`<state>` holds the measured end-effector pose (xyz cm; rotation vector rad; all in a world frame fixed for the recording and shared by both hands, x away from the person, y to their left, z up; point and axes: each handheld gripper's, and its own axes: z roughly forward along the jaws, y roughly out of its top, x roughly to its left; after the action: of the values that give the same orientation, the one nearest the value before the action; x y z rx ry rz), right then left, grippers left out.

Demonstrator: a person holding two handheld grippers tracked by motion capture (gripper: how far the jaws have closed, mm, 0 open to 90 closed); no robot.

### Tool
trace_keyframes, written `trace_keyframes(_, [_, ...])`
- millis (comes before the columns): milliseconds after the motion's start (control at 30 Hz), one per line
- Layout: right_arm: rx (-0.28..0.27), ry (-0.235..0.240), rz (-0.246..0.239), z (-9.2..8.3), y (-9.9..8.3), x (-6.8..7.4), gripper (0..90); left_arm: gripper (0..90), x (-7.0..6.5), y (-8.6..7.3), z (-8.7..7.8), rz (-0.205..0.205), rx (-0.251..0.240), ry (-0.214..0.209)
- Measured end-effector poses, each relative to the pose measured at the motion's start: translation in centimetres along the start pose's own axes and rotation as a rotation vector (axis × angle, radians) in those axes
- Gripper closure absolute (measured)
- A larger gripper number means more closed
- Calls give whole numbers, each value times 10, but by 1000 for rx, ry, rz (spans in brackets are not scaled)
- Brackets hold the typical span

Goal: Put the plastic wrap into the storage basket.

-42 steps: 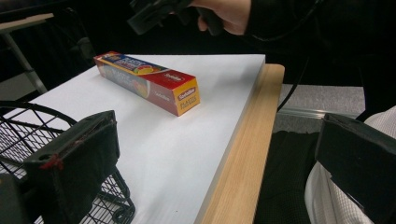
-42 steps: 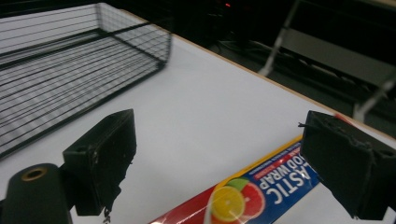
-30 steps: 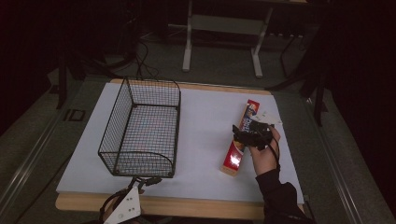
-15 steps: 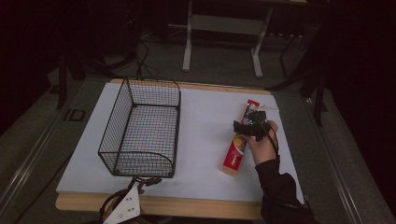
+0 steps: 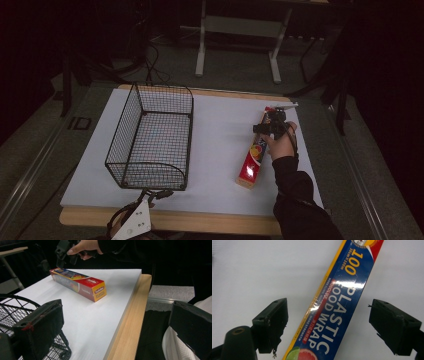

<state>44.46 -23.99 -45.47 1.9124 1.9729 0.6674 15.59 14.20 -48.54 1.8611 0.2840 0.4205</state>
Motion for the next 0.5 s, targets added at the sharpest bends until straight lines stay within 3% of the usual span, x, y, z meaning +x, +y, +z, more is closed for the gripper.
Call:
trace_keyframes(300, [95, -73, 54, 20, 7, 3, 164, 1, 0, 0, 0, 4, -1, -2])
trace_keyframes(500, [152, -70, 145, 30, 10, 4, 201, 2, 0, 0, 0, 3, 6, -4])
